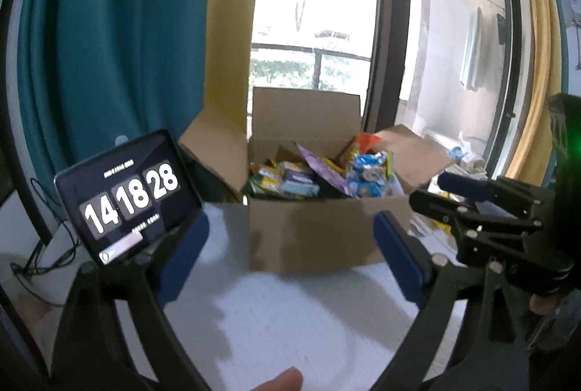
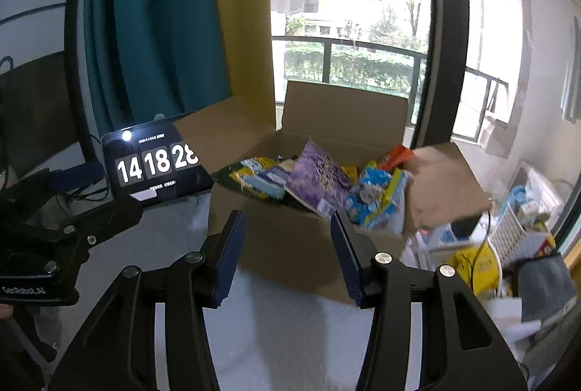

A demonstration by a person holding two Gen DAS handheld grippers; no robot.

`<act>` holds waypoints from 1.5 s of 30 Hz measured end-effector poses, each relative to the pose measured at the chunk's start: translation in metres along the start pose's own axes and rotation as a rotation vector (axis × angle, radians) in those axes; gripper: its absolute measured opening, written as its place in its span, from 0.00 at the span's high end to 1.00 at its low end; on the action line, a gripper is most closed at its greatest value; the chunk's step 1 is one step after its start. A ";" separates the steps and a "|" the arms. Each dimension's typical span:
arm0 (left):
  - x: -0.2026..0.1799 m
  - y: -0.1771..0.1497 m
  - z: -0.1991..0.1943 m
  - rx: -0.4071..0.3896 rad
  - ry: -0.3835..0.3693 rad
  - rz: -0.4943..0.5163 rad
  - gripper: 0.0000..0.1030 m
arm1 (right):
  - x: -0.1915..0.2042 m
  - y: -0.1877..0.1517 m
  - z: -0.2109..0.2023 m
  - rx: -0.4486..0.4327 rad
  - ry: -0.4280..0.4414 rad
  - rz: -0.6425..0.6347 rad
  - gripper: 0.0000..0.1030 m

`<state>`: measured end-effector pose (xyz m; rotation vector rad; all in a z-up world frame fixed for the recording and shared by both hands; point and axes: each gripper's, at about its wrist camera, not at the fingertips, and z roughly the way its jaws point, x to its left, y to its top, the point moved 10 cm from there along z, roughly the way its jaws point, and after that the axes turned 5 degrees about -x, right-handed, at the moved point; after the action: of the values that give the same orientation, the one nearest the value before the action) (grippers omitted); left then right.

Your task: Organize snacks

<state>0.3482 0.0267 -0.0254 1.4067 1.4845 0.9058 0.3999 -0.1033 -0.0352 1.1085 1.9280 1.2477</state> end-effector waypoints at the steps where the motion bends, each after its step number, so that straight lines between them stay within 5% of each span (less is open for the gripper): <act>1: -0.003 -0.004 -0.004 0.009 -0.003 0.000 0.10 | 0.000 -0.004 -0.005 0.003 -0.001 0.006 0.49; 14: -0.039 -0.050 -0.050 0.042 -0.027 0.007 0.09 | -0.009 -0.060 -0.065 0.042 -0.054 0.041 0.49; 23: -0.055 -0.064 -0.091 -0.024 -0.013 0.023 0.09 | -0.008 -0.072 -0.119 0.010 -0.106 0.023 0.49; 37: -0.072 -0.026 -0.151 -0.128 -0.066 0.016 0.09 | -0.008 -0.032 -0.193 -0.129 -0.176 0.015 0.49; 45: -0.073 0.002 -0.179 -0.173 -0.072 0.043 0.09 | 0.001 -0.003 -0.222 -0.206 -0.158 0.014 0.29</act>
<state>0.1804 -0.0354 0.0472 1.3344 1.2950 0.9754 0.2187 -0.1996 0.0487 1.0803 1.6388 1.2926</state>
